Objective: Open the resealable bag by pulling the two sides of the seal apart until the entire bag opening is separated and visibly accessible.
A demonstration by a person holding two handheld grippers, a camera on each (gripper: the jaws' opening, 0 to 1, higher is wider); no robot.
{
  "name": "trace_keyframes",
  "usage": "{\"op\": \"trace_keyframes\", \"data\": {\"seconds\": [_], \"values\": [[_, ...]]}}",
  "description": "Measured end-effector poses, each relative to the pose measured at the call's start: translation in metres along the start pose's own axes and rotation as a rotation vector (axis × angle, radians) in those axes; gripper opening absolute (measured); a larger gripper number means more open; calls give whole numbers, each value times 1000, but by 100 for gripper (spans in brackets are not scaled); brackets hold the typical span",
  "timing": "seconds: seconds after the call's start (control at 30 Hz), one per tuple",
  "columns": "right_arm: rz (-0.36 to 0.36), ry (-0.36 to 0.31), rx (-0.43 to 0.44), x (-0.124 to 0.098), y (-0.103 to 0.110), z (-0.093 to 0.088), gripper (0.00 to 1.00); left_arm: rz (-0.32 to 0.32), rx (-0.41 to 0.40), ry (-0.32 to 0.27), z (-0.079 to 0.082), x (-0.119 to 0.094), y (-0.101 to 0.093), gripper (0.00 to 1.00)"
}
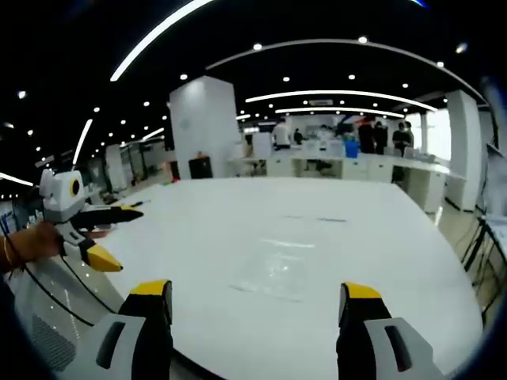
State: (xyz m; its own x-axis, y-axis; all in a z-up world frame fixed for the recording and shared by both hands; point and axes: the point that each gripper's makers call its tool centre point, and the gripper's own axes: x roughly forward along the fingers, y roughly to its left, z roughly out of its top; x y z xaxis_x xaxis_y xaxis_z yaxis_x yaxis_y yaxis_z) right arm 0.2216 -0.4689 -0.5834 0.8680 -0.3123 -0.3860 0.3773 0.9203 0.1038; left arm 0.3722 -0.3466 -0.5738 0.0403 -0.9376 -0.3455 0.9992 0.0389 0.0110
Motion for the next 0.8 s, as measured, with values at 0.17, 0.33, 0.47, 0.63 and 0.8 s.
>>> {"op": "trace_keyframes", "data": {"seconds": [0.17, 0.33, 0.47, 0.63, 0.8], "values": [[4, -1, -3, -1, 1, 0, 86, 10, -18, -17, 3, -2, 2, 100], [2, -3, 0, -1, 0, 0, 86, -6, -16, -21, 4, -1, -3, 100], [4, 0, 0, -1, 1, 0, 86, -7, -12, -20, 4, -1, -4, 100], [6, 0, -2, -1, 2, 0, 86, -4, -14, -15, 3, -1, -2, 100], [11, 6, -2, -1, 3, -2, 85, -7, -13, -14, 3, -1, -4, 100]]}}
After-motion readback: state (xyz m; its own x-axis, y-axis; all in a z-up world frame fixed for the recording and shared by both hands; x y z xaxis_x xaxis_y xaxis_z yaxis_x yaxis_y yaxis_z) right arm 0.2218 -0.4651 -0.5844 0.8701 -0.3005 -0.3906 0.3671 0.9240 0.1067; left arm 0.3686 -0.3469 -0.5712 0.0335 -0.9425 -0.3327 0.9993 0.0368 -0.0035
